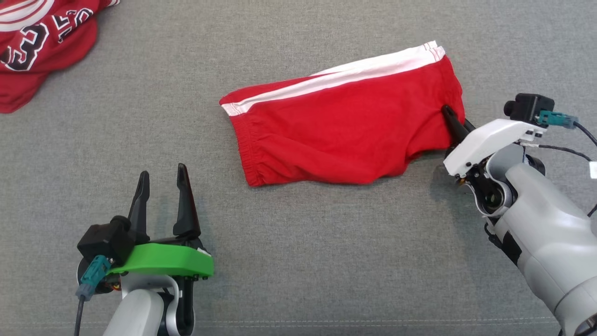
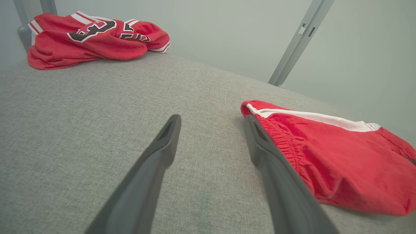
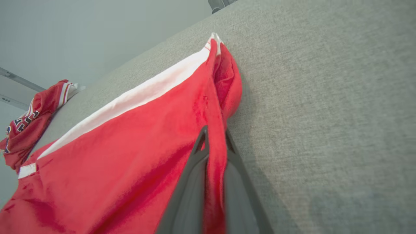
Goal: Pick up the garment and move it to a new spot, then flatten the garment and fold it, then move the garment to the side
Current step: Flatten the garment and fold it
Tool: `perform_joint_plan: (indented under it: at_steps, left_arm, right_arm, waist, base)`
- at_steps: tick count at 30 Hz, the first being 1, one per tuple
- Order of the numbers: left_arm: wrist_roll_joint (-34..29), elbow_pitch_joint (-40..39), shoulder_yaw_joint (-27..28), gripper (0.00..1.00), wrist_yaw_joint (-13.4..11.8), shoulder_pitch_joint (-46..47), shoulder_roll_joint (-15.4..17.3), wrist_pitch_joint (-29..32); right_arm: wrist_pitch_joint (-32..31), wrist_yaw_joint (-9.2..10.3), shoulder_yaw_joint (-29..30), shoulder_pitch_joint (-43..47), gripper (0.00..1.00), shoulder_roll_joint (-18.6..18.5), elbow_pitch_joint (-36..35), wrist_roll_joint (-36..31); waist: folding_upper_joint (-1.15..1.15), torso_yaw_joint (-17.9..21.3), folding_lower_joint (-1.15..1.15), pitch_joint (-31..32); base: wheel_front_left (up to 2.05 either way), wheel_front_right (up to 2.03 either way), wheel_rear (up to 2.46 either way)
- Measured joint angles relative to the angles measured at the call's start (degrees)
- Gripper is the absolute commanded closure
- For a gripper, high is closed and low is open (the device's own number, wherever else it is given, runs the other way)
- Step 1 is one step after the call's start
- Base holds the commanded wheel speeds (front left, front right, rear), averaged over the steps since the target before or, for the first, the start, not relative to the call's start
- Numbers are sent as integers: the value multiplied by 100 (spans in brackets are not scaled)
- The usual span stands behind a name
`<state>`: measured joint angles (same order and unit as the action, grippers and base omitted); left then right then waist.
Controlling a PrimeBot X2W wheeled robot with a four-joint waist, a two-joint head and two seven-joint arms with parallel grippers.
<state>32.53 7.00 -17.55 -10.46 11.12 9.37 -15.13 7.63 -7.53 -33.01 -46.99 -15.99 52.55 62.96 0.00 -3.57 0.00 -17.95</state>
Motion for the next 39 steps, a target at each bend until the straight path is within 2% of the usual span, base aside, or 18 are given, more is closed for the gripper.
perform_joint_plan:
  at_steps: [6, 17, 31, 39]
  left_arm:
    - [-30, 24, -4, 0, 14, -122, -12, -1]
    - [-91, -78, -129, 0, 88, -229, 25, -1]
    - [-142, -96, -263, 0, 80, -256, 41, 1]
    - [-130, -43, -229, 0, 64, -375, 24, 1]
  right_arm:
    - [290, 0, 161, 614, 100, -221, -570, 471]
    - [660, 1, 573, 1663, 100, -415, -1291, 1047]
    - [714, 1, 745, 1756, 100, -560, -1412, 862]
    - [547, 1, 357, 1468, 100, -601, -1833, 346]
  waist:
    - [0, 110, 0, 137]
    - [0, 354, 0, 309]
    - [0, 430, 0, 470]
    - [0, 310, 0, 694]
  base:
    - [0, 0, 0]
    - [0, 0, 0]
    - [0, 0, 0]
    - [0, 0, 0]
